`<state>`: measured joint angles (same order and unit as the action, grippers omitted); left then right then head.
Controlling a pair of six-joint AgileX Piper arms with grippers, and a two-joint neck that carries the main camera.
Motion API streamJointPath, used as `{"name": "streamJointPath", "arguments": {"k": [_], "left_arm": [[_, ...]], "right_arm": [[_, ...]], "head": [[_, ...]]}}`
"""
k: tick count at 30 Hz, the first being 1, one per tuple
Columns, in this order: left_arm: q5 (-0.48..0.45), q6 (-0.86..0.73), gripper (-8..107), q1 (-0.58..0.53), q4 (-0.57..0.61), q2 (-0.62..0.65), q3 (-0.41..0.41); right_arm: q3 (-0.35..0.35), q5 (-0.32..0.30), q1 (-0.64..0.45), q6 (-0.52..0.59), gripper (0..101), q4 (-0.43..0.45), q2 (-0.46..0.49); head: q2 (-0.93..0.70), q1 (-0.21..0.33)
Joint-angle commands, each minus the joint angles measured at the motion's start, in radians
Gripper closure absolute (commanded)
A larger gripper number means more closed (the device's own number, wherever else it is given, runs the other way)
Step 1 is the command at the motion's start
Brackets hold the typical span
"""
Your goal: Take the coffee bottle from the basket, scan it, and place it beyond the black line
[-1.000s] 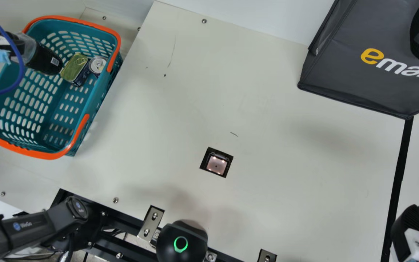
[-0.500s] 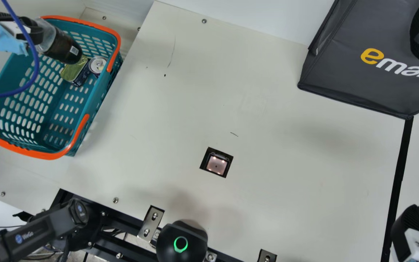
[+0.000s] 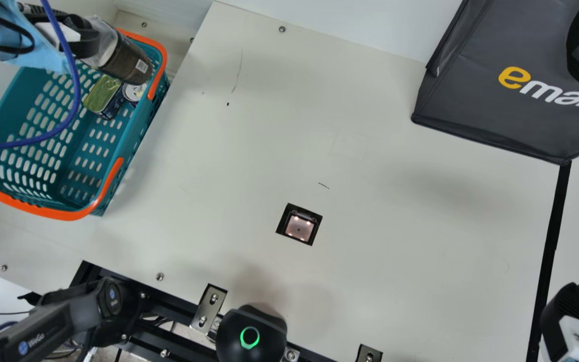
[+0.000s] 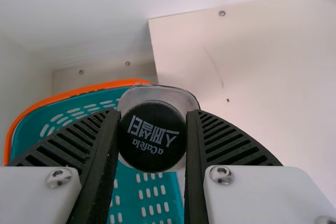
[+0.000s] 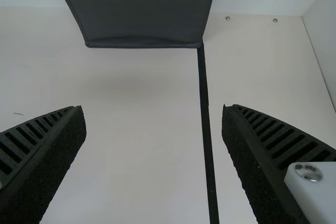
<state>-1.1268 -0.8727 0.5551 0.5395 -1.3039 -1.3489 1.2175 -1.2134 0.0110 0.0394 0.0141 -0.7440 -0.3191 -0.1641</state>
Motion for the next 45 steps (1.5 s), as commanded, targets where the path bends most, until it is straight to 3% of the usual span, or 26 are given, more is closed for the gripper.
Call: {"name": "streamJointPath", "arguments": {"k": [1, 20, 45], "left_arm": [[0.008, 0.026, 89, -0.025, -0.006, 0.007, 0.002], [0.063, 0.183, 89, -0.233, -0.078, 0.071, 0.047], [0.168, 0.345, 89, -0.585, -0.170, 0.106, 0.131]], "right_arm": [[0.000, 0.000, 0.000, 0.000, 10, 0.000, 0.000], [0.000, 0.002, 0.000, 0.000, 10, 0.000, 0.000], [0.000, 0.002, 0.000, 0.000, 10, 0.000, 0.000]], "head": [[-0.002, 0.026], [-0.002, 0.026], [-0.002, 0.026]]}}
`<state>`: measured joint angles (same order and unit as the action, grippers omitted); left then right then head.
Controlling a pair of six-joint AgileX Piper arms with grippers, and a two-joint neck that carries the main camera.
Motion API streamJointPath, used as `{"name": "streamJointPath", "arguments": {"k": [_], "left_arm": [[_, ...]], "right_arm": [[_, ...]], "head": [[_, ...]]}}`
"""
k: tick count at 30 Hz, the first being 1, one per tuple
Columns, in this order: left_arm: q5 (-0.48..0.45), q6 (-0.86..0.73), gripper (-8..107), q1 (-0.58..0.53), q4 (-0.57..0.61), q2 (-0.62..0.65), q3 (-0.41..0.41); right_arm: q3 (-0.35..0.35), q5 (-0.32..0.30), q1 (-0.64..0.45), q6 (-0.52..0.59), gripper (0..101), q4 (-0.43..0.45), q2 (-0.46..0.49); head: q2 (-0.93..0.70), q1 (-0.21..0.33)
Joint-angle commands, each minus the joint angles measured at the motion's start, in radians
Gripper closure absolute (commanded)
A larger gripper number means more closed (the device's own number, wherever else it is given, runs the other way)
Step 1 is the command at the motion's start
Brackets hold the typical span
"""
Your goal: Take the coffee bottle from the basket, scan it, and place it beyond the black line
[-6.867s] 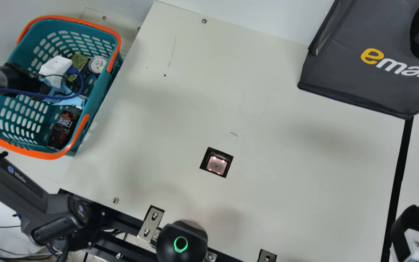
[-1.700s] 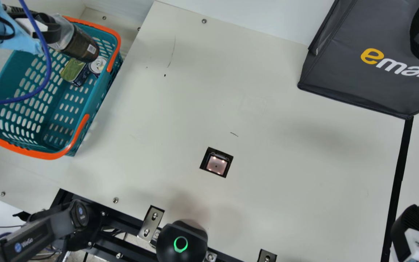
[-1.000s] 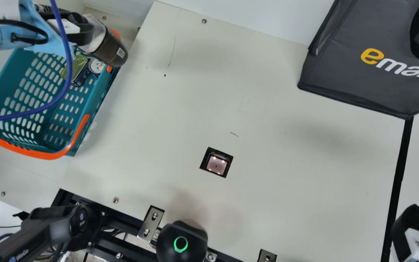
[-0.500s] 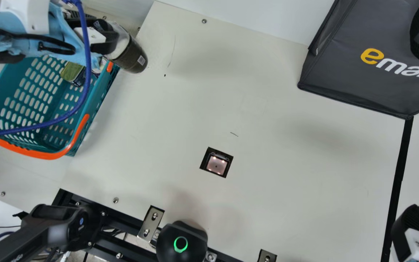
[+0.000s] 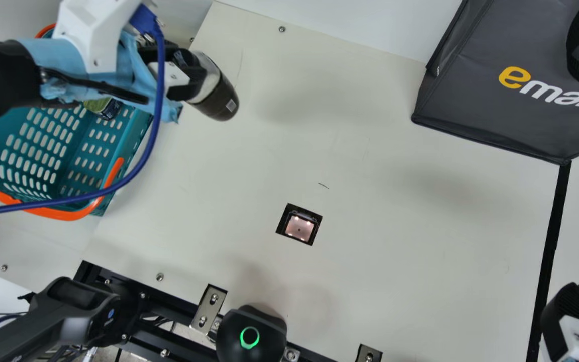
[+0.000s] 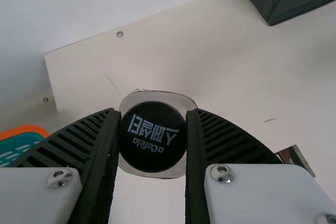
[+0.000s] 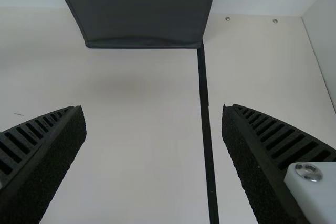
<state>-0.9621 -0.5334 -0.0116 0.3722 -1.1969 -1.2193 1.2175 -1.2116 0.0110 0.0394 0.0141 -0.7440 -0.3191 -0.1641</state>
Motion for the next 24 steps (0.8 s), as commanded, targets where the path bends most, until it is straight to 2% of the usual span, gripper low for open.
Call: {"name": "streamJointPath", "arguments": {"k": [1, 14, 24], "left_arm": [[0.005, 0.011, 89, -0.032, -0.007, -0.002, 0.002], [0.032, 0.058, 89, -0.187, -0.058, -0.040, 0.015], [0.043, 0.041, 89, -0.252, -0.065, -0.046, 0.048]], "right_arm": [[0.000, 0.000, 0.000, 0.000, 10, 0.000, 0.000], [0.000, -0.002, 0.000, 0.000, 10, 0.000, 0.000], [0.000, -0.002, 0.000, 0.000, 10, 0.000, 0.000]], "head": [[-0.002, 0.026], [-0.002, 0.026], [-0.002, 0.026]]}}
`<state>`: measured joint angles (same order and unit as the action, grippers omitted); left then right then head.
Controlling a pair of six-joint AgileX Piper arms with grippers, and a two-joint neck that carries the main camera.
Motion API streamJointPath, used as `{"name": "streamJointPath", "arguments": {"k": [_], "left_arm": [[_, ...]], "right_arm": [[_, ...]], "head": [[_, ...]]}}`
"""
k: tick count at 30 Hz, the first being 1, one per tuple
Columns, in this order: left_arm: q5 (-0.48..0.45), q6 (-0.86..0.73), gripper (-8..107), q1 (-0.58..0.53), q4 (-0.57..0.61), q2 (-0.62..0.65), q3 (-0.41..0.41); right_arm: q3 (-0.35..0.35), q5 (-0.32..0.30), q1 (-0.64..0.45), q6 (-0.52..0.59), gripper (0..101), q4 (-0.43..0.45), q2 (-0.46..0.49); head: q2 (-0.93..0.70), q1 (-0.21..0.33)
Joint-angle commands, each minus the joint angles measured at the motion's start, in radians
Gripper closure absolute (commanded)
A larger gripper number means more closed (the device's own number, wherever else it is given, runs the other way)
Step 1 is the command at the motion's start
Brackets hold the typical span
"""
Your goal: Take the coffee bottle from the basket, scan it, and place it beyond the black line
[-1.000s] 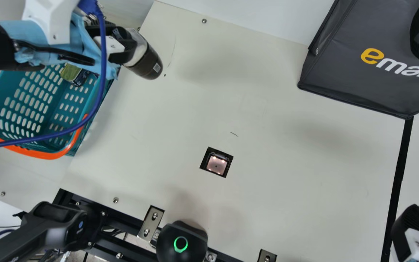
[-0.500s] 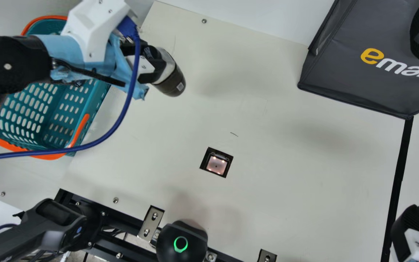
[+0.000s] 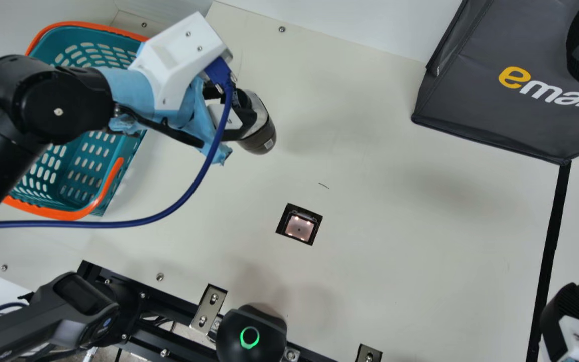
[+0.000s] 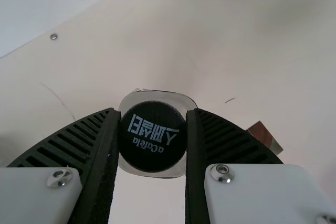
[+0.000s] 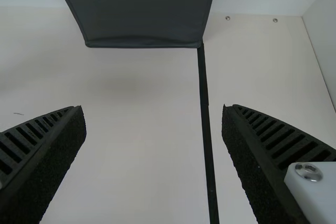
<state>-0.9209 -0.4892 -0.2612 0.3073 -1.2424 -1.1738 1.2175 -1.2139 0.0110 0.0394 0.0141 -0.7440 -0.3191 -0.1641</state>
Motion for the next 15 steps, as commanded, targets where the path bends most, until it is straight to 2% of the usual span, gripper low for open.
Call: {"name": "streamJointPath", "arguments": {"k": [1, 15], "left_arm": [[0.002, -0.006, 89, -0.005, 0.001, 0.000, 0.006], [0.014, -0.075, 89, -0.007, 0.055, -0.016, 0.067]], "right_arm": [[0.000, 0.000, 0.000, 0.000, 10, 0.000, 0.000], [0.000, 0.000, 0.000, 0.000, 10, 0.000, 0.000]], "head": [[-0.002, 0.026], [-0.002, 0.026]]}}
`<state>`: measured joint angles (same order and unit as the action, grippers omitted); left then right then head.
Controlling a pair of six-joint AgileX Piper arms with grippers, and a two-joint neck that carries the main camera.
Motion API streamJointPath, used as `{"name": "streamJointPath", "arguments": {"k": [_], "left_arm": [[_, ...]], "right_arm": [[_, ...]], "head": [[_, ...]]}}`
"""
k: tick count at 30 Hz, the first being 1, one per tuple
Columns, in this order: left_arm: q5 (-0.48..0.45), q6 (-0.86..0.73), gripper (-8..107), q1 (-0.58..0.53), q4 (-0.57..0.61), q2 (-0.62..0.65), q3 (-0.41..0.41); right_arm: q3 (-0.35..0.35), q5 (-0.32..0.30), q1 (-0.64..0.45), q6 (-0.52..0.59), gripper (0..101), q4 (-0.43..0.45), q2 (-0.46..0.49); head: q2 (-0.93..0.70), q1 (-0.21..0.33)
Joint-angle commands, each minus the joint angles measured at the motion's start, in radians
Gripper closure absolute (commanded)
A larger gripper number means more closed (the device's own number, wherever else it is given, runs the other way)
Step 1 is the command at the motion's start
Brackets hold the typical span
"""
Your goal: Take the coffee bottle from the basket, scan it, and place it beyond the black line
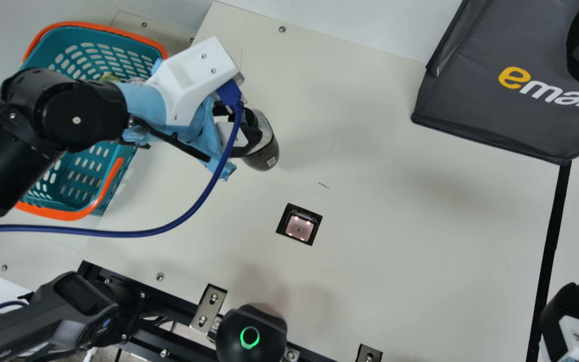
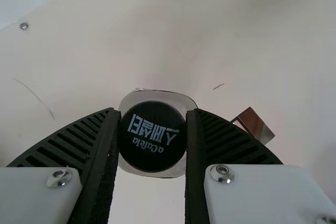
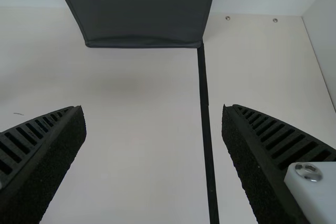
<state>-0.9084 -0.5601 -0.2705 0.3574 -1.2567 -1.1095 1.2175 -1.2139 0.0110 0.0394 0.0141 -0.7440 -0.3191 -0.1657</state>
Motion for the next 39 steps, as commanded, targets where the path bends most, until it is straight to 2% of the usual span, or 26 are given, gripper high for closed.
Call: {"name": "streamJointPath", "arguments": {"k": [1, 24, 39], "left_arm": [[0.002, -0.010, 89, 0.003, 0.009, -0.005, 0.006], [0.054, -0.039, 89, -0.063, 0.027, -0.044, 0.055], [0.080, -0.071, 89, -0.068, 0.030, -0.072, 0.067]], "right_arm": [[0.000, 0.000, 0.000, 0.000, 10, 0.000, 0.000], [0.000, 0.000, 0.000, 0.000, 10, 0.000, 0.000], [0.000, 0.000, 0.000, 0.000, 10, 0.000, 0.000]], "head": [[-0.002, 0.027], [-0.002, 0.027], [-0.002, 0.027]]}}
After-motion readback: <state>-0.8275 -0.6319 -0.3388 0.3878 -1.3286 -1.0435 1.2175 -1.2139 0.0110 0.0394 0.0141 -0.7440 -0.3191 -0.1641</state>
